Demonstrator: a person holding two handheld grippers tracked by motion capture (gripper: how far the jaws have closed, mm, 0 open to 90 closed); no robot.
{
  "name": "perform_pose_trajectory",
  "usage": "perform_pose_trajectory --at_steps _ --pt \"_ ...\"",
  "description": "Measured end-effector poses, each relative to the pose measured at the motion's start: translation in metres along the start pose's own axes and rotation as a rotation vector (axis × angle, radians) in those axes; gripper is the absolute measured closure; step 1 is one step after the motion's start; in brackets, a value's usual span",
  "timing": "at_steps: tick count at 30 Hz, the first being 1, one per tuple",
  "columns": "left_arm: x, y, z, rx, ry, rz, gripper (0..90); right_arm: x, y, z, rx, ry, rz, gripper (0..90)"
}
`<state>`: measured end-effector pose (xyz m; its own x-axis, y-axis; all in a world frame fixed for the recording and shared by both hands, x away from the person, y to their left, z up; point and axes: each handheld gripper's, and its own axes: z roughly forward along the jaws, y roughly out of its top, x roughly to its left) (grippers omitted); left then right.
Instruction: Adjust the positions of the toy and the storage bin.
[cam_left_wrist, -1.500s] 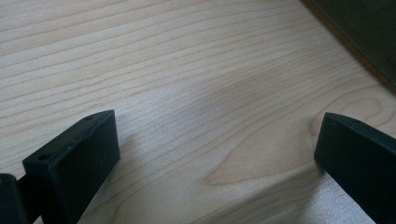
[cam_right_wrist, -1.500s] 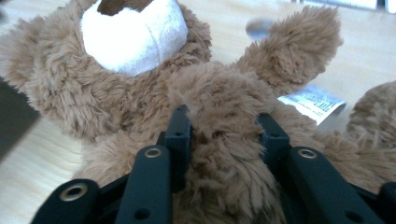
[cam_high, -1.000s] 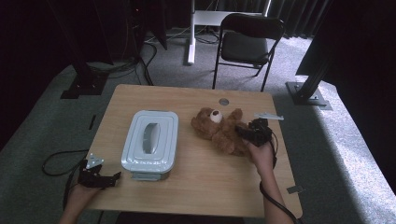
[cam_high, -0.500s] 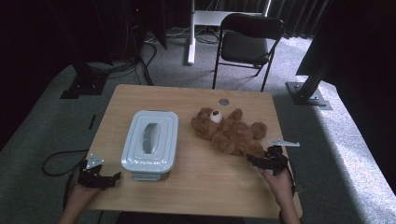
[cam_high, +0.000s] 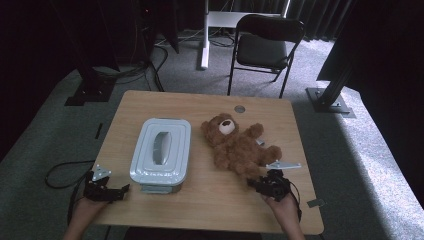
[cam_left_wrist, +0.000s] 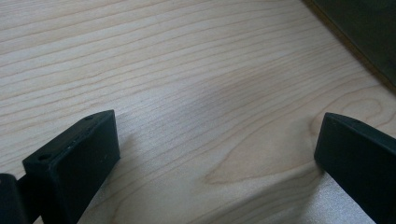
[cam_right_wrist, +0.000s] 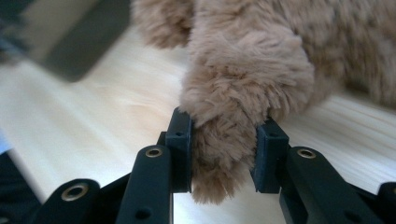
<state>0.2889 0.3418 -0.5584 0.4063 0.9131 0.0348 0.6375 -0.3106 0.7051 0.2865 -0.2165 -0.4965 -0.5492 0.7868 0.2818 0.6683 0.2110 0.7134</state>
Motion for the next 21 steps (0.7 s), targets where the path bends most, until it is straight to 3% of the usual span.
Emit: perform_pose_trajectory --at_steps 7,12,15,18,21 --pt "0.0 0.0 0.0 0.0 -0.001 0.001 0.5 0.039 0.014 0.023 -0.012 0.128 -0.035 54.8" --pt "0.0 0.0 0.0 0.0 -0.002 0.002 0.5 0.059 0.02 0.049 0.018 0.157 -0.079 50.0" --pt "0.0 0.0 0.0 0.0 -0.002 0.002 0.5 0.068 0.025 0.061 0.035 0.238 -0.077 47.2" --pt "0.0 0.0 0.0 0.0 -0.003 0.002 0.5 0.077 0.031 0.055 0.01 0.25 -0.103 42.7" --pt "0.0 0.0 0.0 0.0 -0.003 0.003 0.5 0.075 0.038 0.041 -0.033 0.231 -0.109 40.5"
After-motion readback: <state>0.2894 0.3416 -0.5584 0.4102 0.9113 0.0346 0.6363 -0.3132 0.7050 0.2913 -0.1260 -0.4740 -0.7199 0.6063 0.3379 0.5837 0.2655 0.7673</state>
